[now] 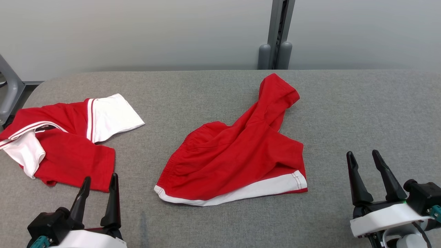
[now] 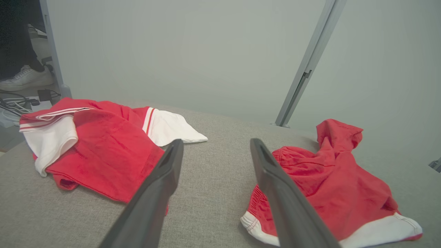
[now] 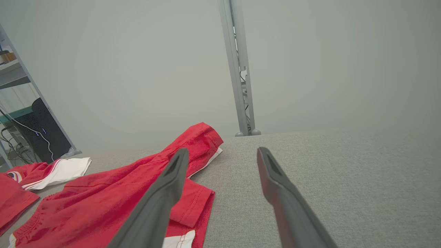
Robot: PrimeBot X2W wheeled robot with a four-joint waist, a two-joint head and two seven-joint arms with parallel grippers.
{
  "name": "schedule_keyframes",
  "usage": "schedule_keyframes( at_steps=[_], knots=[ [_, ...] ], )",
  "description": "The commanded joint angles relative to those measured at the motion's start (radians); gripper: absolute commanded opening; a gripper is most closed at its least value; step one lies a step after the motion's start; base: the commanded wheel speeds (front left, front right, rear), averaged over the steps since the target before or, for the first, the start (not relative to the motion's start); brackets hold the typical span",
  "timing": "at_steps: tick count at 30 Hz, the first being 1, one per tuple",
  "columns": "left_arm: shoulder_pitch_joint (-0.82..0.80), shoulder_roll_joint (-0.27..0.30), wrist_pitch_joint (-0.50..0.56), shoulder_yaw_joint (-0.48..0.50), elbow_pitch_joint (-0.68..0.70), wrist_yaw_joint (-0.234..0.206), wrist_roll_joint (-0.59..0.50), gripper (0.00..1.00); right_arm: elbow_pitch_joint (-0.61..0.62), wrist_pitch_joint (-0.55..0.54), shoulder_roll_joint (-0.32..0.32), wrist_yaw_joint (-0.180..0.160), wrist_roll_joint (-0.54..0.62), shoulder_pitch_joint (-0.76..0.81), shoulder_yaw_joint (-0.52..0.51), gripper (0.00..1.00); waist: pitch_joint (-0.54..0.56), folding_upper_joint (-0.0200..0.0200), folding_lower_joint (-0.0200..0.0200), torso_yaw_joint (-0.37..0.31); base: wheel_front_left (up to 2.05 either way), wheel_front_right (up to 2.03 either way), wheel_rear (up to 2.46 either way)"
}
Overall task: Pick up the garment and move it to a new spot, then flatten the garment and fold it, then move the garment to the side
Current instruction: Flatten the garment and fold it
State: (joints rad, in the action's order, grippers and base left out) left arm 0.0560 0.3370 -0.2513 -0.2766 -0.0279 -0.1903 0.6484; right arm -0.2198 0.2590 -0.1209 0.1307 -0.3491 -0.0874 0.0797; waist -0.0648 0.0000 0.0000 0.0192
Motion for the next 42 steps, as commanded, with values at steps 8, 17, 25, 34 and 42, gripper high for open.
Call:
schedule_keyframes(
  at_steps=[8, 17, 25, 34, 42],
  knots=[
    [0.000, 0.002, -0.002, -0.005, 0.007, -0.012, -0.004, 1.00, -0.014, 0.006, 0.001, 0.000, 0.010, -0.004, 0.000, 1.00, 0.004, 0.0000, 0.0000, 0.004, 0.00, 0.00, 0.00],
    [0.000, 0.003, 0.002, -0.011, 0.015, -0.019, -0.004, 1.00, -0.022, 0.006, 0.003, 0.000, 0.018, -0.008, 0.009, 1.00, 0.008, 0.0000, 0.0000, 0.006, 0.00, 0.00, 0.00],
    [0.005, 0.007, 0.004, -0.015, 0.025, -0.029, -0.009, 1.00, -0.026, 0.006, 0.002, 0.000, 0.014, -0.009, 0.014, 1.00, 0.012, 0.0000, 0.0000, 0.004, 0.00, 0.00, 0.00],
    [0.001, 0.013, 0.021, -0.027, 0.032, -0.030, -0.009, 1.00, -0.055, -0.077, -0.005, 0.000, -0.029, -0.006, 0.077, 1.00, 0.012, 0.0000, 0.0000, -0.003, 0.00, 0.00, 0.00],
    [-0.049, 0.018, 0.067, -0.070, 0.020, -0.011, -0.022, 1.00, -0.111, -0.225, -0.032, 0.000, -0.101, -0.051, 0.177, 1.00, -0.007, 0.0000, 0.0000, -0.008, 0.00, 0.00, 0.00]
  ],
)
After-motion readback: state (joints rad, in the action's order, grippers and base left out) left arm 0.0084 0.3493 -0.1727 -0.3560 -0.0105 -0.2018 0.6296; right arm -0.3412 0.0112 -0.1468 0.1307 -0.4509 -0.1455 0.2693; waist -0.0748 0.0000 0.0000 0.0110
